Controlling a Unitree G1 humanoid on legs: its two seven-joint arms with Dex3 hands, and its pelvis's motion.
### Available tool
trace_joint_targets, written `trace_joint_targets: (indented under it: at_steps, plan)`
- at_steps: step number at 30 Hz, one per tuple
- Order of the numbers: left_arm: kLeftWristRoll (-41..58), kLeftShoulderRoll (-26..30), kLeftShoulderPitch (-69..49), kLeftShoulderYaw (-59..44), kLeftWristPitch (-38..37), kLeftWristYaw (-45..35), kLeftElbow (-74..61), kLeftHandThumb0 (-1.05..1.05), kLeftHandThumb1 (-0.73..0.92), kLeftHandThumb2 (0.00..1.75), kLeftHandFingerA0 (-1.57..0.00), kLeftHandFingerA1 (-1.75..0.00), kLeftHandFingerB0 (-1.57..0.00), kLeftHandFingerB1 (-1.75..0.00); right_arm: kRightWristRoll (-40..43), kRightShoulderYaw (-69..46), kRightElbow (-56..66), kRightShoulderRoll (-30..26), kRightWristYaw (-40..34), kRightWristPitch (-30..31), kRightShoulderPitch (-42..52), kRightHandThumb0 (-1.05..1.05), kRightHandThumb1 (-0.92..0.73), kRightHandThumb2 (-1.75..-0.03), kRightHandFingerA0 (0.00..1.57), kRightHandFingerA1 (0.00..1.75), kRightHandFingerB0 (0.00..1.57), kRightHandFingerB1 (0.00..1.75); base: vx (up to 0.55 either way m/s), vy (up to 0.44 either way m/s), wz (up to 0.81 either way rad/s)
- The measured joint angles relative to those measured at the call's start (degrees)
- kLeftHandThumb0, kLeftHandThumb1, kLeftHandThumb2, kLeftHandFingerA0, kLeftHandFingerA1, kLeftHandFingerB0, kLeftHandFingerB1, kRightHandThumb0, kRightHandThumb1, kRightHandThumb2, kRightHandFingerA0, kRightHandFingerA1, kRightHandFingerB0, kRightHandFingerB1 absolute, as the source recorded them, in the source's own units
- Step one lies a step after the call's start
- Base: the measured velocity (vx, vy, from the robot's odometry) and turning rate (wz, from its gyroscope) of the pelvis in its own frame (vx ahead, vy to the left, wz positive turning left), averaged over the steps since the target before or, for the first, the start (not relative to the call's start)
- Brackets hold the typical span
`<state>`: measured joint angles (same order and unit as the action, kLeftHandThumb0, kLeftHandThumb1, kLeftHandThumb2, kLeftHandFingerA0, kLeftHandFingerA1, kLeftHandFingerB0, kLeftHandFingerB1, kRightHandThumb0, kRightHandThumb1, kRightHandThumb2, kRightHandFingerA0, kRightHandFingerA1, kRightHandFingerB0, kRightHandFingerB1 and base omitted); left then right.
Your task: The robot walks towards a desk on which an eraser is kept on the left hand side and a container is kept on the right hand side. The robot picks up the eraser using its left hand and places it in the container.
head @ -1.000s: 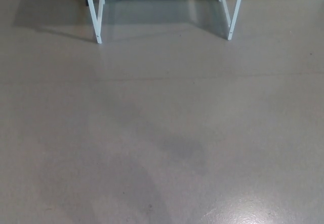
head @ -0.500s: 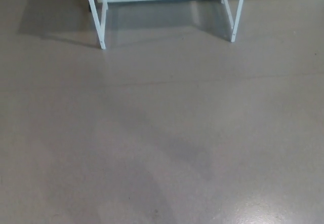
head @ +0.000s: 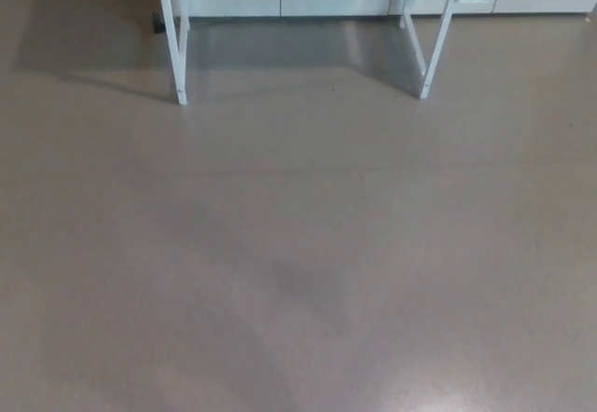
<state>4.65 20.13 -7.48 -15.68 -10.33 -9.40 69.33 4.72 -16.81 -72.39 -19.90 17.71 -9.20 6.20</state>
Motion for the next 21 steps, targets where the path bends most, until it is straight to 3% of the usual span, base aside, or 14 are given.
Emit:
trace_joint_targets:
  at_steps: [2, 4, 5, 8, 15, 17, 19, 20, 21]
  plan:
    - [-0.06, 0.02, -0.03, 0.53, -0.24, 0.06, 0.04, -0.17, 0.48, 0.9, -0.4, -0.61, -0.11, -0.47, 0.02, -0.03, -0.03, -0.01, 0.0, -0.01, -0.08, -0.5, -0.44, -0.54, 0.4, 0.47, 0.26, 0.36, 0.23, -0.018, 0.06]
    - [-0.3, 0.09, -0.15, 1.47, -0.38, 0.49, 0.2, -0.17, 0.47, 0.88, -0.29, -0.56, -0.11, -0.46, -0.01, 0.01, -0.22, -0.01, 0.0, -0.01, -0.06, -0.5, -0.44, -0.54, 0.41, 0.48, 0.28, 0.36, 0.26, -0.1, 0.14]
    - [-0.41, 0.11, -0.27, 1.73, -0.41, 0.68, 0.27, -0.17, 0.48, 0.9, -0.35, -0.59, -0.12, -0.47, -0.02, 0.03, -0.25, -0.01, -0.01, -0.01, -0.03, -0.49, -0.44, -0.53, 0.41, 0.47, 0.28, 0.36, 0.28, -0.124, 0.12]
    - [-0.86, 0.15, -0.78, 2.74, -0.57, 1.2, 0.26, -0.16, 0.48, 0.89, -0.3, -0.55, -0.11, -0.47, -0.02, 0.06, -0.25, -0.02, -0.09, -0.01, 0.22, -0.52, -0.46, -0.54, 0.39, 0.47, 0.26, 0.35, 0.27, -0.2, 0.19]
    - [-1.43, -0.78, -0.77, 3.77, -1.33, 2.07, 0.07, -0.18, 0.46, 0.89, -0.38, -0.6, -0.15, -0.48, 0.02, 0.21, -0.28, -0.59, -0.14, -0.33, 0.33, -0.52, -0.45, -0.54, 0.41, 0.47, 0.27, 0.35, 0.33, -0.219, 0.14]
    - [-1.69, -0.76, -1.02, 4.31, -1.71, 2.63, 0.11, -0.2, 0.46, 0.88, -0.33, -0.57, -0.15, -0.47, 0.03, 0.2, -0.46, -0.57, -0.11, -0.44, 0.32, -0.52, -0.45, -0.54, 0.39, 0.47, 0.27, 0.35, 0.22, -0.058, -0.05]
    - [-2.11, -0.75, -1.28, 5.13, -1.8, 3.16, 0.17, -0.19, 0.47, 0.89, -0.41, -0.61, -0.16, -0.48, 0.07, 0.07, -0.73, -0.56, -0.12, -0.56, 0.43, -0.52, -0.45, -0.54, 0.39, 0.48, 0.28, 0.35, 0.23, 0.01, -0.08]
    - [-2.3, -0.75, -1.32, 5.53, -1.81, 3.44, 0.17, -0.24, 0.64, 0.58, -0.51, -0.49, -0.28, -0.34, 0.08, 0.02, -0.85, -0.57, -0.14, -0.61, 0.48, -0.52, -0.45, -0.54, 0.4, 0.49, 0.29, 0.35, 0.24, 0.062, -0.1]
    - [-2.51, -0.75, -1.39, 5.88, -1.82, 3.77, 0.18, -0.2, 0.46, 0.89, -0.41, -0.61, -0.17, -0.48, 0.07, 0.01, -0.99, -0.54, -0.19, -0.61, 0.56, -0.51, -0.45, -0.54, 0.38, 0.46, 0.28, 0.35, 0.25, 0.101, -0.18]
